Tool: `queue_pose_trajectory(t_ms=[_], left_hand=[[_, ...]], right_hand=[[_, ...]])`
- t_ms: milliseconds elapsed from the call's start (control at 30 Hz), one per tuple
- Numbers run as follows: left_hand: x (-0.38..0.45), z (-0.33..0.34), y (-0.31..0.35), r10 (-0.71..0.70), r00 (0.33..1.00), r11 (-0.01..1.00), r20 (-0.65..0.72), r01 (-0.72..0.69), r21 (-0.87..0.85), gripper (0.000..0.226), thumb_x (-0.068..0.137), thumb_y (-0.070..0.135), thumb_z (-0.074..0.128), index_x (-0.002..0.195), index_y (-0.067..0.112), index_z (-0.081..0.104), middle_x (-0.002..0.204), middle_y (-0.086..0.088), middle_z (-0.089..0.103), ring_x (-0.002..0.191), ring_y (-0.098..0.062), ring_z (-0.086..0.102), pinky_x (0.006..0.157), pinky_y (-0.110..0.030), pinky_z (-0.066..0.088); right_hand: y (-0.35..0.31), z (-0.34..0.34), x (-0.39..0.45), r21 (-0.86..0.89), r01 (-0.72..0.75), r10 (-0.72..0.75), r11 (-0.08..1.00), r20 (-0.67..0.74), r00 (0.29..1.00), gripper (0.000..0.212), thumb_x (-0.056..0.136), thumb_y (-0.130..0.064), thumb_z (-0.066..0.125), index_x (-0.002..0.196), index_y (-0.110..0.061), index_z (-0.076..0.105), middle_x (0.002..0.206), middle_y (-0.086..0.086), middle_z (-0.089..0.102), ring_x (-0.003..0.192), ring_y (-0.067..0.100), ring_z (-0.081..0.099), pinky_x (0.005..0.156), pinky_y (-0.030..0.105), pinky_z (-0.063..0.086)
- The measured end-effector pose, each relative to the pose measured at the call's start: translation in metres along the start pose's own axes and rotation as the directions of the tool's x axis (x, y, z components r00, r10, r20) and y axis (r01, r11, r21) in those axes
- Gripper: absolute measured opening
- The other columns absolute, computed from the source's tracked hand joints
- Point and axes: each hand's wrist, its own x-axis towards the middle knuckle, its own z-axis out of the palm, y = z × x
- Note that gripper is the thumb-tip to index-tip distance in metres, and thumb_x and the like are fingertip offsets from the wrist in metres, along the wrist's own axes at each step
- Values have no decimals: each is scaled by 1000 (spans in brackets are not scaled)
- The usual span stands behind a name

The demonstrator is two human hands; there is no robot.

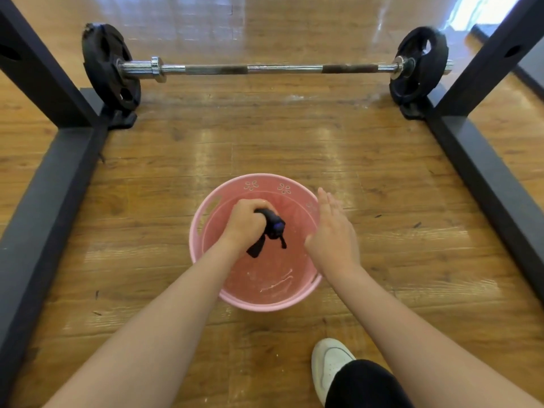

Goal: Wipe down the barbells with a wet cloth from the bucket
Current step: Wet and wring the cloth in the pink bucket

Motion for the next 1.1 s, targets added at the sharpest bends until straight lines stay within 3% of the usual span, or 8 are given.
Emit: queue_pose_trajectory(t_ms=[67, 133, 300, 467, 600, 767, 967, 1100], left_hand=[[-2, 2, 1, -220, 975, 906, -31, 192, -377, 23, 72, -9, 42, 63, 7, 56, 61, -6, 55, 62, -19, 55, 61, -20, 45], [-4, -3, 3, -370, 928, 680, 44, 303, -667, 17, 80, 13, 44, 68, 6, 54, 69, -8, 53, 68, -27, 51, 68, -29, 44], [-10, -12, 7, -256, 945, 369, 202, 289, -883, 40, 77, 39, 60, 49, 12, 53, 55, -4, 50, 52, -18, 49, 63, -28, 45], [-10, -10, 7, -126, 967, 476, 223, 256, -841, 26, 74, 8, 59, 50, 18, 57, 54, 1, 53, 46, -12, 51, 48, -22, 47], [-10, -4, 0, -141, 968, 372, 207, 246, -895, 22, 82, 1, 49, 69, 19, 51, 62, 4, 54, 50, -12, 54, 44, -21, 47], [-10, 20, 0, -168, 960, 311, 222, 266, -913, 23, 81, -1, 34, 68, 17, 41, 68, 2, 53, 57, -14, 48, 49, -20, 45], [-18, 39, 6, -149, 925, 216, 351, 376, -901, 14, 70, 3, 42, 77, 10, 52, 82, -9, 68, 71, -23, 65, 65, -31, 56], [-18, 30, 1, -191, 863, 432, 468, 502, -750, 22, 75, -2, 42, 83, 12, 57, 90, -8, 72, 79, -25, 68, 74, -35, 53]], right_hand=[[0, 1, 0, 1, 1, -1, 1000, -1, 1000, 85, 84, -3, 51, 152, -21, 3, 158, 1, 11, 145, 15, 8, 117, 34, 18], [1, 2, -1, 9, 0, 0, 1000, -1, 1000, 83, 84, -4, 50, 152, -21, 4, 158, 1, 11, 145, 15, 9, 117, 35, 18], [2, 4, 0, 28, -6, 7, 1000, -5, 1000, 83, 84, -5, 51, 152, -19, 7, 157, 1, 15, 144, 15, 12, 116, 37, 20], [3, 6, 1, 38, -9, 9, 999, 3, 1000, 81, 85, -8, 53, 152, -20, 9, 157, 0, 16, 144, 15, 13, 116, 40, 21], [5, 7, 1, 29, 40, -39, 999, -13, 999, 71, 94, -38, 47, 152, -18, 9, 157, 1, 15, 144, 14, 12, 117, 38, 20], [4, 3, 0, 20, 66, -67, 998, 49, 997, 93, 80, -74, 36, 152, -24, 4, 159, -1, 6, 145, 12, 5, 116, 42, 17], [4, -1, 0, 20, 53, -54, 998, 79, 995, 96, 79, -61, 56, 151, -29, 1, 159, -3, 0, 145, 11, 0, 115, 47, 18], [4, 0, 1, -1, 36, -36, 999, 84, 996, 98, 79, -54, 61, 151, -31, -1, 159, -3, -2, 145, 12, 0, 115, 48, 18]])
